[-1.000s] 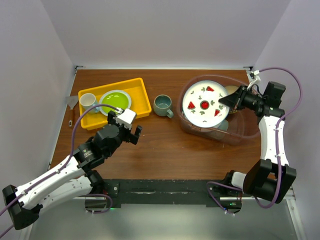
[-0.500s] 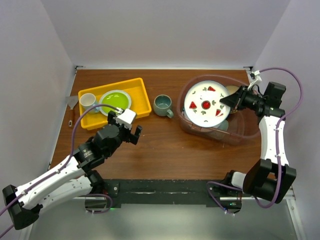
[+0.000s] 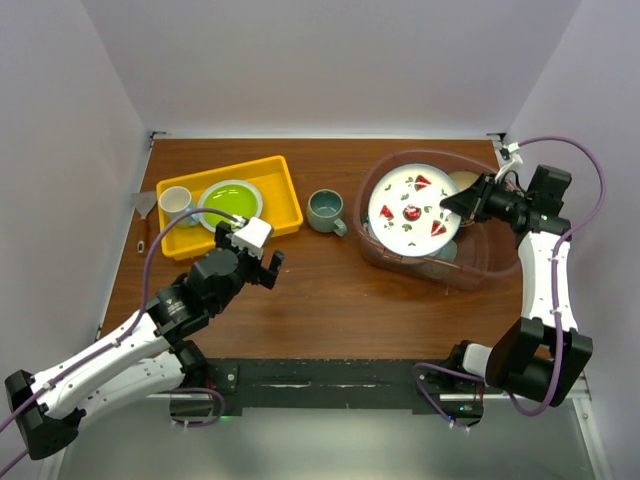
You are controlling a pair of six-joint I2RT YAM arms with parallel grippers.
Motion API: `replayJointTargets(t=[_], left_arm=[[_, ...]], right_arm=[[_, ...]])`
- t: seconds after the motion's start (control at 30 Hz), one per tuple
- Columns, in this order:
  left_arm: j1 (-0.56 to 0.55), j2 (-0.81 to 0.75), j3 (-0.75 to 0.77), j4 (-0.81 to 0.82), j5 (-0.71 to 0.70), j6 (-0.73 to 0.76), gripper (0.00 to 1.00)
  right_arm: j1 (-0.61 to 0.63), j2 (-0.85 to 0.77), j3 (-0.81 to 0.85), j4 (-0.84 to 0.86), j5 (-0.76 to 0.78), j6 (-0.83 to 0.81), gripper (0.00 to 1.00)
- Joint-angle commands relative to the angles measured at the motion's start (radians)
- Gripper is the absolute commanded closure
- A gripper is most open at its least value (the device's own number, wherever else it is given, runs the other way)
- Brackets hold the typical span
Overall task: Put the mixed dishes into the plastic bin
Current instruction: Place the plate in the plastic bin.
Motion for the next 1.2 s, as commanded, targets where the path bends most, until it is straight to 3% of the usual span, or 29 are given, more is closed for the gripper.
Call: replayJointTargets(t=[0.0,0.3,0.53,0.87,1.17], left_arm=[[0.009,-0.005,-0.001,0.039,0.007,-0.01,0.0],[0.009,-0.005,-0.001,0.039,0.007,-0.01,0.0],[0.009,-0.005,-0.001,0.039,0.005,-0.008,0.0],[0.012,-0.002,-0.002,0.04,0.007,-0.008,0.0],[0.016,0.003,-0.002,0.04,0.012,-0.008,0.0]], right_arm=[[-0.004,-0.003,0.017,0.034,-0.028,-0.001,1.0],[-0.005,0.068,0.037,0.028,0.031,0.005,1.0],[-0.022,0.166,0.053,0.085,-0.084,0.07,1.0],[-0.061,0.258,0.102,0.117,-0.124,0.119,1.0],[-0.061,0.309,0.088,0.085,-0.043,0.064,1.0]])
